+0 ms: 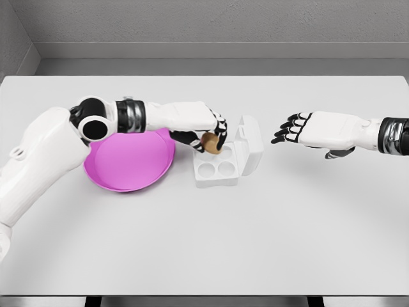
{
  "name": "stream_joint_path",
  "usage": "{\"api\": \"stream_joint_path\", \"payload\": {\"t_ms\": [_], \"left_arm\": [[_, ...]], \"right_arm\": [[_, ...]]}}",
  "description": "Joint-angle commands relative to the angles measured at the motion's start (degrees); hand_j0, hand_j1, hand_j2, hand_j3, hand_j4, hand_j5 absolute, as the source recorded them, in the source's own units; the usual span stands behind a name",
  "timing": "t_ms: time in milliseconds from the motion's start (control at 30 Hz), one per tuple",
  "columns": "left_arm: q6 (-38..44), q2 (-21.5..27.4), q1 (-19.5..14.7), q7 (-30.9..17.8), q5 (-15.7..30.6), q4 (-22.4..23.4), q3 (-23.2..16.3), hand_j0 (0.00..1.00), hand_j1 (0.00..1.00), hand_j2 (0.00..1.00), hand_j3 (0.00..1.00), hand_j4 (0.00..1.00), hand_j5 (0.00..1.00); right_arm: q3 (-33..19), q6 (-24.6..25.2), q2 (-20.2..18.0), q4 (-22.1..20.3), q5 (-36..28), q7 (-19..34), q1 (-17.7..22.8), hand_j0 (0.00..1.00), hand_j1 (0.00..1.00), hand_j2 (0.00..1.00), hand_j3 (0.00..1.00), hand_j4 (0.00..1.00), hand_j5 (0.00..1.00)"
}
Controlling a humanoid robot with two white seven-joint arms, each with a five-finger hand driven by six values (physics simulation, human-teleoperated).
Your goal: Pack egg into the box and close the box lid
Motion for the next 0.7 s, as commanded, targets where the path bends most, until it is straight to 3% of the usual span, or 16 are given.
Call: {"api": "stream_joint_path", "payload": {"t_ms": [0,167,433,533,633,667], "left_arm": [[0.2,-0.4,0.0,-0.1,0.1,0.1,0.0,0.33,0.33,0.33,0.33,0.33,0.33],[0.2,-0.5,-0.1,-1.4,0.2,-0.6,-2.0,0.34,0.34,0.34,0.34,0.34,0.34],[0.2,-0.4,-0.9,-1.4,0.4,-1.3,-1.4,0.34,0.34,0.34,0.34,0.34,0.34],[0.2,-1.1,-1.3,-1.4,0.5,1.3,-1.3,0.34,0.34,0.34,0.34,0.34,0.34],[0.2,-4.7,-1.7,-1.6,0.3,8.9,0.5,0.34,0.34,0.34,0.34,0.34,0.34],[0.2,-4.7,-1.7,-1.7,0.3,8.9,0.6,0.34,0.34,0.34,0.34,0.34,0.34]], "right_arm": [[0.0,0.1,-0.1,-0.1,-0.2,0.0,0.0,1.0,1.0,1.0,1.0,1.0,1.0],[0.0,0.1,-0.1,0.0,-0.2,0.0,0.0,1.0,1.0,1.0,1.0,1.0,1.0],[0.0,0.1,-0.1,0.0,-0.2,0.0,0.0,1.0,1.0,1.0,1.0,1.0,1.0],[0.0,0.1,-0.1,0.0,-0.2,0.0,0.0,1.0,1.0,1.0,1.0,1.0,1.0],[0.0,0.1,-0.1,0.0,-0.2,0.0,0.0,1.0,1.0,1.0,1.0,1.0,1.0],[0.0,0.1,-0.1,0.0,-0.2,0.0,0.0,1.0,1.0,1.0,1.0,1.0,1.0]]}}
